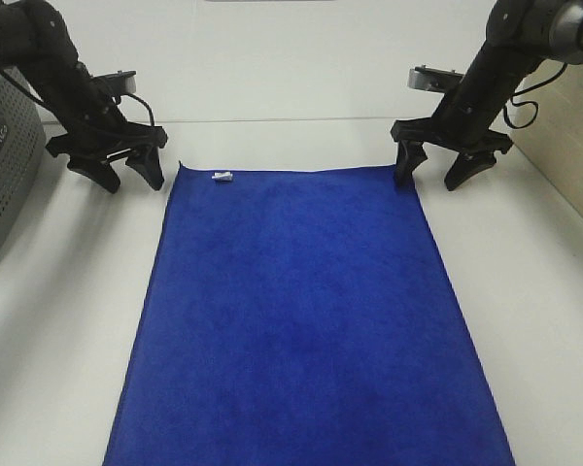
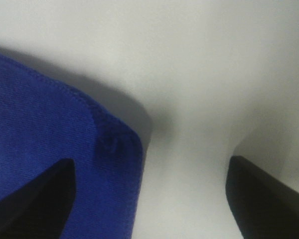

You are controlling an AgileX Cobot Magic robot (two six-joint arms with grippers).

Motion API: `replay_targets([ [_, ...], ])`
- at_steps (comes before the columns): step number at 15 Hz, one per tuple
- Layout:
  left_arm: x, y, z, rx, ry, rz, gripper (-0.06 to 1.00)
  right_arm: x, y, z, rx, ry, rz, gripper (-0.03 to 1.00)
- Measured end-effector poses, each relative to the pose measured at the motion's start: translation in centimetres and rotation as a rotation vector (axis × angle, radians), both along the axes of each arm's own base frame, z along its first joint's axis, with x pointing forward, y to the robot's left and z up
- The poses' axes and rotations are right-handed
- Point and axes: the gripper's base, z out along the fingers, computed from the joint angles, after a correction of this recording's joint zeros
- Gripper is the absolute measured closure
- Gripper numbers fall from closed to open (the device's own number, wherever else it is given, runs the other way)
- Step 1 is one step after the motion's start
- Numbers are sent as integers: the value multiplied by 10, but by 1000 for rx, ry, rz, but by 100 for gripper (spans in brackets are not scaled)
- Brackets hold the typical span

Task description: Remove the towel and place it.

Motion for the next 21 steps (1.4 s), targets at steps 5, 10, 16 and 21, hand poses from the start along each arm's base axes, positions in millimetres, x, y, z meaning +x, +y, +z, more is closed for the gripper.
replay_targets([
  [5, -2, -2, -3, -32, 39, -6, 27, 1, 4, -1, 47, -6, -9, 16],
  [10, -4, -5, -3, -57, 57, -16, 27, 2, 5, -1, 63, -10, -15, 16],
  [16, -2, -13, -3, -128, 29, -16, 27, 5, 10, -1, 79, -51, -7, 16],
  [21, -1, -36, -7, -162, -5, -27, 27, 5, 31, -1, 81, -83, 25, 17],
])
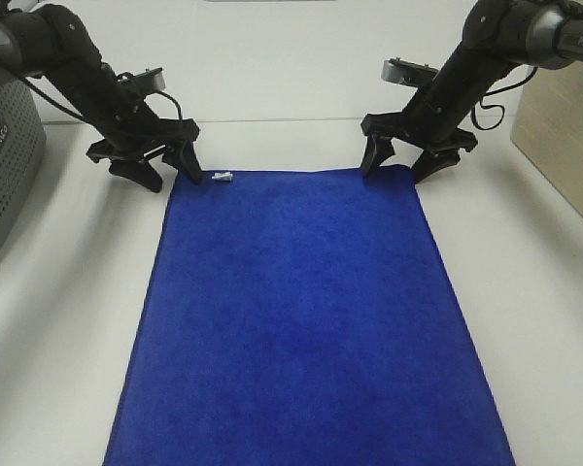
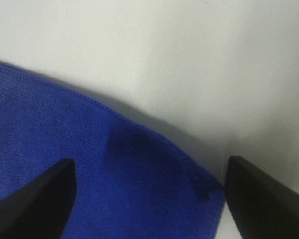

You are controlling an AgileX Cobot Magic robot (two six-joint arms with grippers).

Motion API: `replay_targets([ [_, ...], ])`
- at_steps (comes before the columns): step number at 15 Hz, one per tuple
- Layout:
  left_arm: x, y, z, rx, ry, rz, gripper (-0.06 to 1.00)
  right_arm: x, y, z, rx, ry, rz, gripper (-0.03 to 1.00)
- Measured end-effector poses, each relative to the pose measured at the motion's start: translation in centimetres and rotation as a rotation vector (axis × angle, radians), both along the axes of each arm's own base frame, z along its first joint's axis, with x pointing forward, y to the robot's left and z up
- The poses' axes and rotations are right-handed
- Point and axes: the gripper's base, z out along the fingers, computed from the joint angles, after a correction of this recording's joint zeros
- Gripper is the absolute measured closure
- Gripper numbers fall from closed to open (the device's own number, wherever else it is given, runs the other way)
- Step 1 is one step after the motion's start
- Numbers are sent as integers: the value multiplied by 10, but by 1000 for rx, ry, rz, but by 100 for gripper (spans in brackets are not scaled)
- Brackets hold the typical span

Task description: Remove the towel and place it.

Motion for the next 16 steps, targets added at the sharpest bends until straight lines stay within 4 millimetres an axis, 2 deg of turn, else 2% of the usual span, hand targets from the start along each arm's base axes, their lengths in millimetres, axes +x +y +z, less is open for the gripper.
replay_targets([
  [5, -3, -37, -5, -47, -26, -33, 28, 0, 1, 0, 5, 2, 1, 21],
  [8, -3, -40, -6, -48, -31, -34, 32, 0, 1, 0, 5, 1, 0, 33],
  [12, -3, -40, -6, -49, -30, -34, 33, 1, 3, 1, 20, -5, -8, 34],
  [14, -3, -40, -6, -52, -29, -32, 33, 2, 2, 1, 16, -22, -3, 42],
  [16, -3, -40, -8, -52, -31, -29, 43, 2, 0, 0, -17, -33, 13, 58],
])
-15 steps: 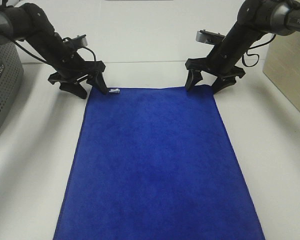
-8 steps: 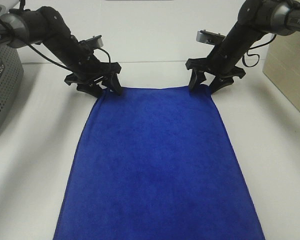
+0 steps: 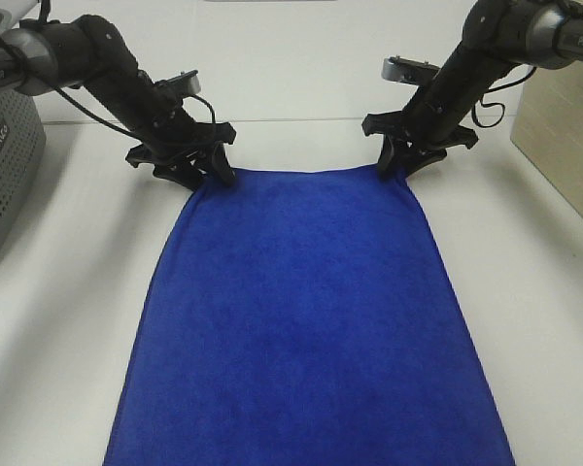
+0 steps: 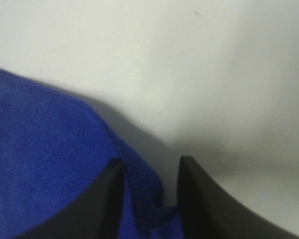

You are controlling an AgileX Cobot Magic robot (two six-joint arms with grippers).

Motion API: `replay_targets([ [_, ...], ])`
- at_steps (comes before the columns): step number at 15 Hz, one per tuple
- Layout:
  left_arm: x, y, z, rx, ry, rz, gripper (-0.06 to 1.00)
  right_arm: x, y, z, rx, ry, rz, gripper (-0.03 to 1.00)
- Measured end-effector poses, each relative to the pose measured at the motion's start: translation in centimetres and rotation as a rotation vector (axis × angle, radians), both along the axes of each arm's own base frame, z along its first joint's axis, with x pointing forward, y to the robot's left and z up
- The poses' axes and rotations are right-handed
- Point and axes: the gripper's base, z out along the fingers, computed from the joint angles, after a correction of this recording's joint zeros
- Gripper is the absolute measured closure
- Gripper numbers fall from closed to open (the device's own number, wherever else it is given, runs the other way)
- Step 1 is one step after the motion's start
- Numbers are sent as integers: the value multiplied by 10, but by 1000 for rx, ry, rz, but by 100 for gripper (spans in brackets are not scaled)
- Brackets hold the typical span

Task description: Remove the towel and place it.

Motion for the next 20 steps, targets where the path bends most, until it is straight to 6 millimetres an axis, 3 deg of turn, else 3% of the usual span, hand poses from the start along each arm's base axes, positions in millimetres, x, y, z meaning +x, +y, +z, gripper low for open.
replay_targets([
  [4, 0, 0, -4, 4, -6, -8, 81, 0, -3, -1, -38, -15, 29, 95],
  [6, 0, 0, -6, 8, -15, -29, 92, 2, -3, -1, -44, -37, 46, 95],
  [15, 8, 0, 2, 37, -68, -57, 93, 6, -3, 1, -48, -89, 45, 95],
  [20, 22, 0, 29, 63, -201, -58, 93, 24, 0, 34, -20, -260, 39, 95],
])
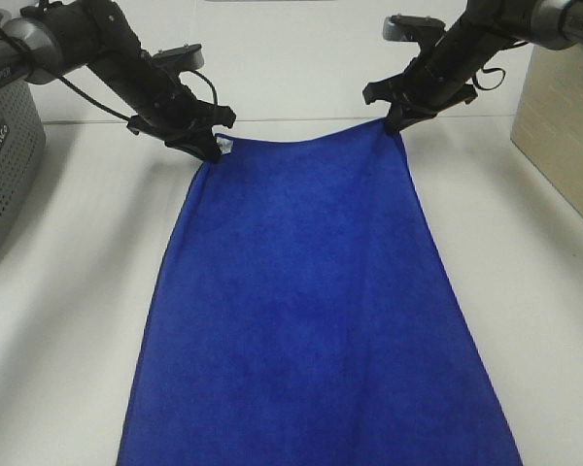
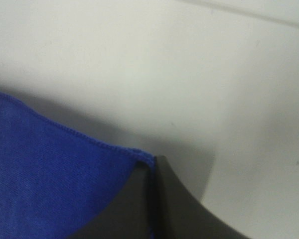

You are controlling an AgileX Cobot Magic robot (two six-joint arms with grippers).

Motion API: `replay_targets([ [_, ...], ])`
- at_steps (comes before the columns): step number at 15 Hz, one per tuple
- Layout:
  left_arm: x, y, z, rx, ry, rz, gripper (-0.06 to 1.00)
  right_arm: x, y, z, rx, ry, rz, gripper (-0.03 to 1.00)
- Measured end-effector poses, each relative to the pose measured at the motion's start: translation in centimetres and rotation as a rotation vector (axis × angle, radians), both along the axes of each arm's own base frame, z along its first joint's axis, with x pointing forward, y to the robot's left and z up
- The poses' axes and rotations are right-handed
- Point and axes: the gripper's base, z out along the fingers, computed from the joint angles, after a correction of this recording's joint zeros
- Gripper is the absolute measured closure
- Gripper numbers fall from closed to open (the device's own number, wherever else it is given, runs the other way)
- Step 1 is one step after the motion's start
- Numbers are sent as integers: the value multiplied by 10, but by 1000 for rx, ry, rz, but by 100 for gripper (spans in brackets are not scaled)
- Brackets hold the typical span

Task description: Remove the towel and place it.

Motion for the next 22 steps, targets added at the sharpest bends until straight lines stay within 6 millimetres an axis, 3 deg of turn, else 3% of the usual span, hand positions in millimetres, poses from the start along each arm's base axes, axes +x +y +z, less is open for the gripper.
replay_targets([
  [3, 10, 1, 13, 1, -115, 34, 93, 10, 2, 20, 18, -125, 5, 95],
  [15, 33, 6, 30, 86, -476, 12, 93, 24, -1, 29, 21, -289, -54, 95],
  [22, 38, 8, 35, 120, -575, -2, 93, 28, -2, 31, 24, -340, -77, 95],
])
